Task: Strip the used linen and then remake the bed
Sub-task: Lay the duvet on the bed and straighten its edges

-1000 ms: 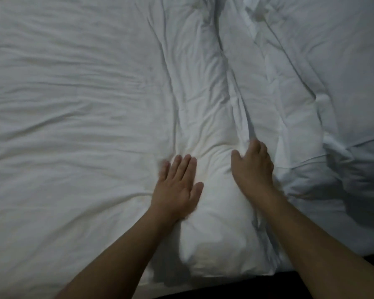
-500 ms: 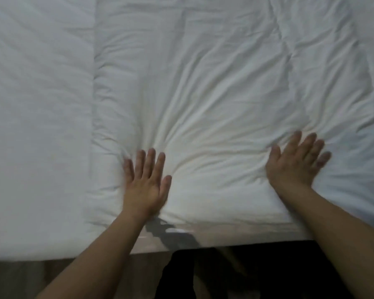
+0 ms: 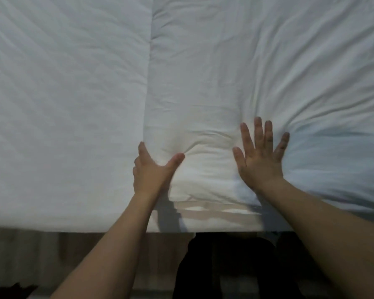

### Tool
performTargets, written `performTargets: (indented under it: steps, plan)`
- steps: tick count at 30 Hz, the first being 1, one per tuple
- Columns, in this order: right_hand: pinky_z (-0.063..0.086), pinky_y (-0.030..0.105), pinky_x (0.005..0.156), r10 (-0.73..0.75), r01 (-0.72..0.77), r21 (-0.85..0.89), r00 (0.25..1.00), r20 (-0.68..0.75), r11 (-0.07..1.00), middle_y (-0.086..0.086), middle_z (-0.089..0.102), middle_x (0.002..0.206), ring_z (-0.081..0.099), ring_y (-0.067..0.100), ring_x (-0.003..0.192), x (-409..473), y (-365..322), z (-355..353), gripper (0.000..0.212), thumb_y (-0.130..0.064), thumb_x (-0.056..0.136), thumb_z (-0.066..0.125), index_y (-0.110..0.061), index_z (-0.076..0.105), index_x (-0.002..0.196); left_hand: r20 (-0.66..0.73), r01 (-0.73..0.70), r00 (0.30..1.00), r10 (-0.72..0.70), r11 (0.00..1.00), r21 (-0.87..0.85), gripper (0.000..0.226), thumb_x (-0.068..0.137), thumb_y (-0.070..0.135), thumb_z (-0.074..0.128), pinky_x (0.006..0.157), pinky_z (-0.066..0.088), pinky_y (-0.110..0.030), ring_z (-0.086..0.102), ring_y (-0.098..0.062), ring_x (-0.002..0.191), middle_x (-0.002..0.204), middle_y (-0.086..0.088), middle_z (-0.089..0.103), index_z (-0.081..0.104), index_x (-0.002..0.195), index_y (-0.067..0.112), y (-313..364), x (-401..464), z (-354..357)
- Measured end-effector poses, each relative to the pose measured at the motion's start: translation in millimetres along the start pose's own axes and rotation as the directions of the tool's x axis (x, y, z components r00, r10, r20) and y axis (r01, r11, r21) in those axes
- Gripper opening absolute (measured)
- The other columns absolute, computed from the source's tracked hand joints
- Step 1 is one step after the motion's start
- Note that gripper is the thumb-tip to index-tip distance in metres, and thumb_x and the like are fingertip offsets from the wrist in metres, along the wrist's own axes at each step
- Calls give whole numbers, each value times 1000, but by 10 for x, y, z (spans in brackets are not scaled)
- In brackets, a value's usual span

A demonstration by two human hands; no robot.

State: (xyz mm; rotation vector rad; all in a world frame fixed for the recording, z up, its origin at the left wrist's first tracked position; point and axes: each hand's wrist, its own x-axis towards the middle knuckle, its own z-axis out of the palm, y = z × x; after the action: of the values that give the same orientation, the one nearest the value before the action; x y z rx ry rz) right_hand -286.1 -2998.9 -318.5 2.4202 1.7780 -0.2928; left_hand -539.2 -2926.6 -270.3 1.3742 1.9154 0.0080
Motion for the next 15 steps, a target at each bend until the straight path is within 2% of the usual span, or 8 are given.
performTargets:
  steps: [3,6,8,10,12,15]
  plan:
    - [-5,69,111,28,-27,-18,999,23,999,5,-16,161,-14,28,148,5,-22,8,65,-54,97,9,-30,-14,152,186,107,980,-70,975,-195,121,46,78,79,99,48,-46,56,-28,114,132,-2,52,27,140,23,-13,155,-196]
    - [-5,70,110,35,-34,-33,998,48,999,7,-17,161,-15,29,148,25,-35,2,66,-54,95,9,-28,-12,153,382,198,921,-78,937,-286,117,38,65,91,90,54,-43,62,-22,104,120,3,59,37,132,21,-104,152,-272]
    - [-7,71,109,27,-25,-37,997,65,999,7,-18,161,-17,30,147,19,-38,17,67,-53,95,8,-27,-11,153,462,242,887,-20,871,-427,102,48,51,95,85,58,-44,69,-23,101,116,-1,68,47,131,17,-227,39,-225]
    - [-7,71,108,9,-6,-34,997,74,999,8,-19,161,-18,30,147,27,-34,26,67,-53,96,9,-26,-10,154,454,264,890,51,752,-603,87,58,36,93,87,57,-45,70,-25,101,115,-5,71,52,131,12,-364,-116,-151]
    - [-6,73,107,3,-1,-18,997,81,1000,8,-20,160,-19,30,147,46,-24,28,67,-53,96,10,-25,-10,154,388,227,919,69,712,-665,98,57,32,91,89,57,-40,66,-20,107,124,-1,64,39,139,18,-491,-274,-82]
    - [-2,75,106,-31,32,-6,996,88,999,14,-17,160,-17,33,147,3,-39,-1,72,-54,96,10,-18,-7,155,276,9,943,188,812,-583,111,66,18,78,88,46,-9,52,11,114,137,19,41,6,149,37,-650,-494,-37]
